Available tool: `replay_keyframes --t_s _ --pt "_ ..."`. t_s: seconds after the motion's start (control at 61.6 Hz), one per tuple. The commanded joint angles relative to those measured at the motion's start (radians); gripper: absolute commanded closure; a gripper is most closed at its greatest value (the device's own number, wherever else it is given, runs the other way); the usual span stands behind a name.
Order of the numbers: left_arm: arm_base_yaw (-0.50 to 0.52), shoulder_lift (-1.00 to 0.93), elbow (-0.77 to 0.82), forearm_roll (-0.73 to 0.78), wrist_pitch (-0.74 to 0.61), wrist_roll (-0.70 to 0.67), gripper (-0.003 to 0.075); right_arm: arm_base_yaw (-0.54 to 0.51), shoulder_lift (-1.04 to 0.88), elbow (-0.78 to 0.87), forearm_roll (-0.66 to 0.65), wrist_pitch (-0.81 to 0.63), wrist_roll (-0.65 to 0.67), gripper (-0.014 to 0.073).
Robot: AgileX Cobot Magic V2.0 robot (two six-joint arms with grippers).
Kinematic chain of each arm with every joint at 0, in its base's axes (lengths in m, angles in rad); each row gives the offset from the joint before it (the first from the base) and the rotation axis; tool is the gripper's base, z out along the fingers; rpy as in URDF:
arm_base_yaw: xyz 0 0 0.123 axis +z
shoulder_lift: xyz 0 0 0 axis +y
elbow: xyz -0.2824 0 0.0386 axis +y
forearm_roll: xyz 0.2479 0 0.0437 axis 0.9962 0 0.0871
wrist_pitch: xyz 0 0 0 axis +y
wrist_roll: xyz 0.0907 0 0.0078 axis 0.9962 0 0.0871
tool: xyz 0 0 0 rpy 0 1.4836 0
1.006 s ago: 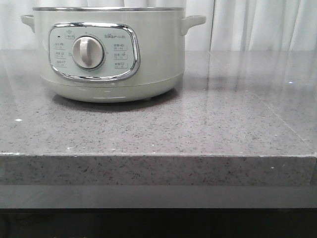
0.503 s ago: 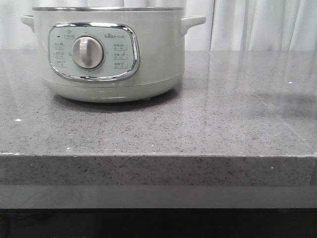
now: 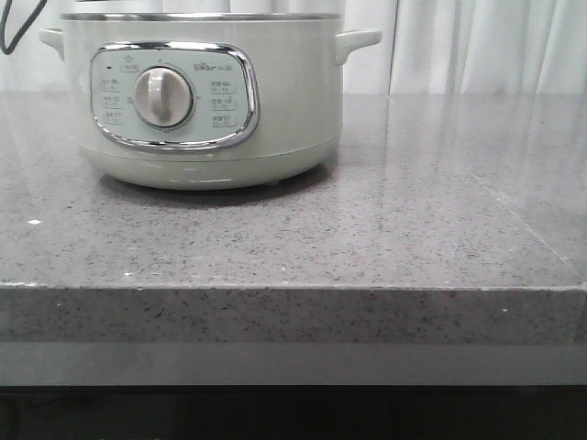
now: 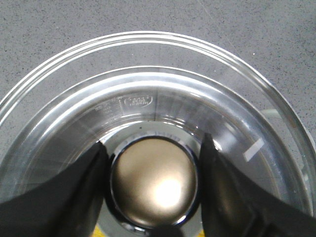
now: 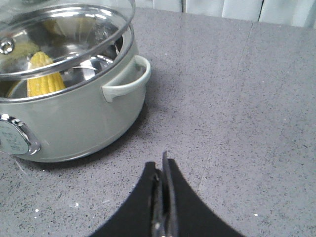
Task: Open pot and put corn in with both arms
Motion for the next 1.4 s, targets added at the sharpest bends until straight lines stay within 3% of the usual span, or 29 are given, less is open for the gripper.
replay_keyframes --t_s 0.0,0.357,1.249,1.379 --pt "-0.008 -0.063 -0.042 -0.035 -0.098 -0.011 0.0482 -0.008 -0.014 -0.024 -0.007 -0.081 -0.006 0.0714" --pt "-0.008 -0.034 -0.042 -0.055 -0.003 -0.011 0.0482 -0.008 -0.013 -0.024 -0.007 -0.088 -0.006 0.0714" --pt "-0.010 -0.014 -0.030 -0.031 -0.019 -0.007 0.0476 -0.008 -0.013 -0.024 -0.007 -0.089 -0.006 0.0714" --pt "-0.010 -0.014 -0.032 -0.015 -0.021 -0.007 0.0448 -0.008 -0.013 -0.024 -0.007 -0.089 -0.006 0.0714"
